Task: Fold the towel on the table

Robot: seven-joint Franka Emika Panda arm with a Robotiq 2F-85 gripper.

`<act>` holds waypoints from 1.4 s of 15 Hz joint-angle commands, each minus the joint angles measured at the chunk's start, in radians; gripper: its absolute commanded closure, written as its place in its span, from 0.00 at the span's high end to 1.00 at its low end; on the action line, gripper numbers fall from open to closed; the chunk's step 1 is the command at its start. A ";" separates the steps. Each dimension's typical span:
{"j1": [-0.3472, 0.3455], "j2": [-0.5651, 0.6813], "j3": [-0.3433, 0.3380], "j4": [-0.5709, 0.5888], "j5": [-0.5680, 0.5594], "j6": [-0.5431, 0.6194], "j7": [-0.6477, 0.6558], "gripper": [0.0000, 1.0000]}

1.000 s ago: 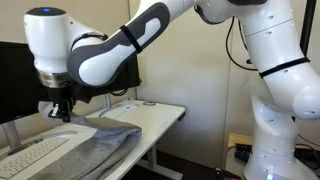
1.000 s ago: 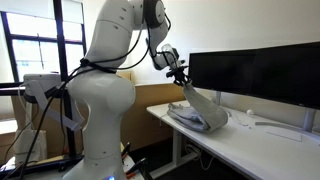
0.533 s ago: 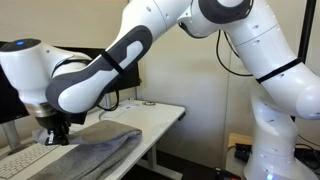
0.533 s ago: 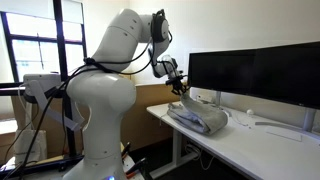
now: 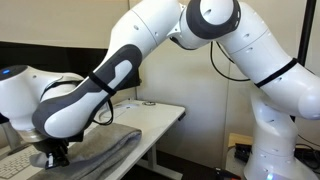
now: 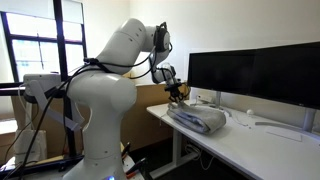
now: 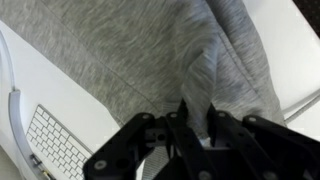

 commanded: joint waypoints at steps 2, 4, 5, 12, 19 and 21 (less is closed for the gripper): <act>0.018 0.029 0.003 0.027 0.039 -0.025 -0.065 0.06; 0.021 0.038 0.003 0.033 0.047 -0.027 -0.078 0.06; 0.023 0.041 0.002 0.035 0.050 -0.028 -0.082 0.06; 0.025 0.048 0.002 0.044 0.059 -0.034 -0.099 0.39; 0.028 0.043 0.001 0.047 0.063 -0.043 -0.111 0.76; 0.021 0.034 0.006 0.047 0.076 -0.037 -0.118 0.89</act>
